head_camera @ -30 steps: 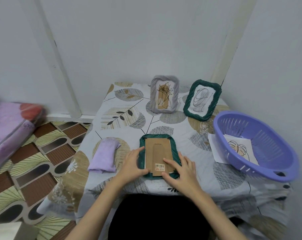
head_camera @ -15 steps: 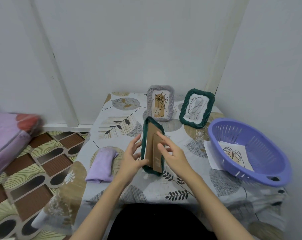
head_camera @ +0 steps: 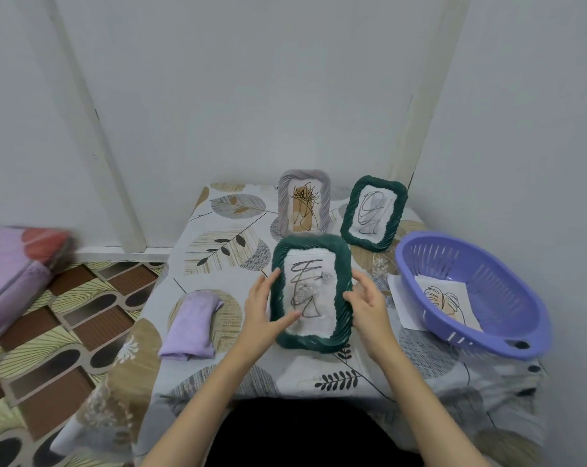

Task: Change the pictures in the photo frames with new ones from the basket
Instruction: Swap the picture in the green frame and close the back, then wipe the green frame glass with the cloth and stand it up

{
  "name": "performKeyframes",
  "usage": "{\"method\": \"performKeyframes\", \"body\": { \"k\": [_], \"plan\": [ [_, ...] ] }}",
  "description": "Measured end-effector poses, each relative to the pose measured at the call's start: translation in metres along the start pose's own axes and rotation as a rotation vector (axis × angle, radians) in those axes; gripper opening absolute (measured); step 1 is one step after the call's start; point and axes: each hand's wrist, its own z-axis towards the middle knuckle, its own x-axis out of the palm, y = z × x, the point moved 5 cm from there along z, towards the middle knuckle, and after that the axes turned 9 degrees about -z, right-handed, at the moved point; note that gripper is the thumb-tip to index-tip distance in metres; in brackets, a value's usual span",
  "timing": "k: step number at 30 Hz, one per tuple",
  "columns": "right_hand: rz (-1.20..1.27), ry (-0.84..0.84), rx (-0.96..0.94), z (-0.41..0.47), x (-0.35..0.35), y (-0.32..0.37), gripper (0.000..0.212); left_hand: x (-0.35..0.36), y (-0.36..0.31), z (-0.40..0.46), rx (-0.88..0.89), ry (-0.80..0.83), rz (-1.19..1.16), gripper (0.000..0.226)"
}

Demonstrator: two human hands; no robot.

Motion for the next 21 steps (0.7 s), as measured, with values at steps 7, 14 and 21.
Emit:
{"method": "performKeyframes", "body": {
  "k": [7,14,21],
  "plan": [
    [0.192,0.041,0.144,0.006,0.001,-0.032,0.054,-0.006,0.019,0.000,-0.089,0.058,-0.223,0.083],
    [-0.200,0.111,0.150,0.014,0.007,-0.064,0.053,-0.012,0.049,-0.010,-0.214,0.195,0.366,0.082],
    [-1.045,0.128,-0.113,0.021,0.015,-0.073,0.043,-0.011,0.068,-0.011,-0.166,0.266,0.899,0.078]
  ]
}}
